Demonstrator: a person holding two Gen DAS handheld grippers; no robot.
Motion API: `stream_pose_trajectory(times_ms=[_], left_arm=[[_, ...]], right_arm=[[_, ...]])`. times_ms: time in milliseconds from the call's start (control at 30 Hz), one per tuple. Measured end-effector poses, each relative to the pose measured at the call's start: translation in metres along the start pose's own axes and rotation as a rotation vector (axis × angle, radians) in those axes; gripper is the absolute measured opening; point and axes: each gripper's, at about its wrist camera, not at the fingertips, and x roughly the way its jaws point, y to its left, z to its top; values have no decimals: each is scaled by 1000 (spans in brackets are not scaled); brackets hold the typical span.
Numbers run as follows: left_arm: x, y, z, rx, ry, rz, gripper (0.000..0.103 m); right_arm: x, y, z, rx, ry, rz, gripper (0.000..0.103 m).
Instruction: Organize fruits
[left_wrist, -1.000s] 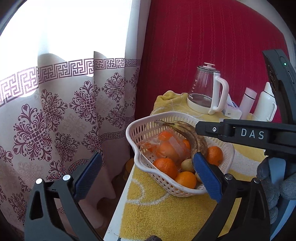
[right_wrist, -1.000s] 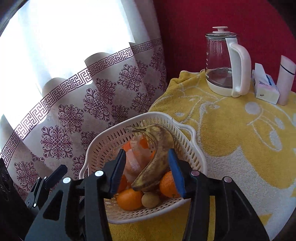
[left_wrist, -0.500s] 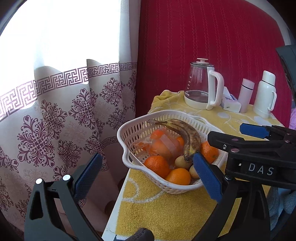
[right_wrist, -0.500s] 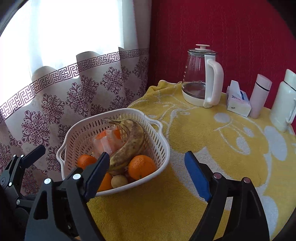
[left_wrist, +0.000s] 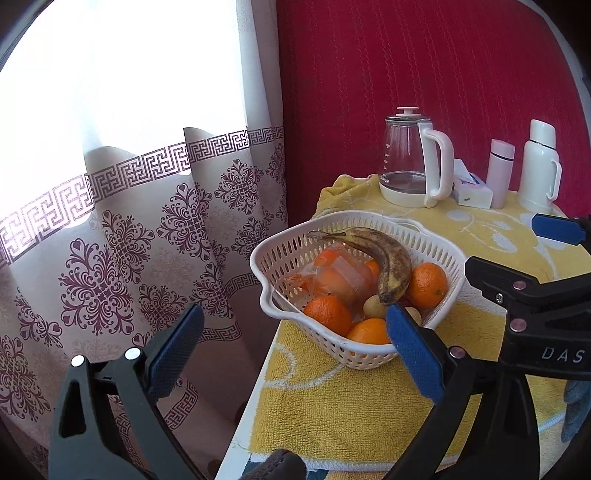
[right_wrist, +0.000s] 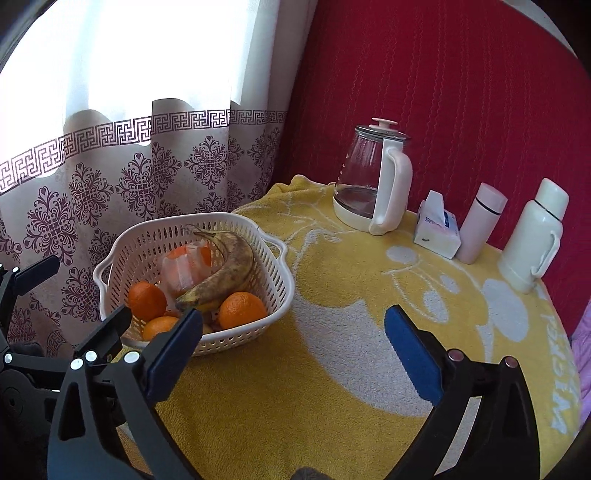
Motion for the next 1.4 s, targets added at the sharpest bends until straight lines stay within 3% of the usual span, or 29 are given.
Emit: stream_pose_trajectory(times_ms=[333,533,1400], left_arm=[[-22,3,-19,26,-20,111,100],[-25,13,-26,-14,-9,140,100],[-21,18,-27,-18,-3,155,100]], right_arm=[[-14,15,-10,-89,-5,-71,98],[-16,25,-18,-140,-2,-118,98],[-19,36,-17,-164,-13,-157,98]])
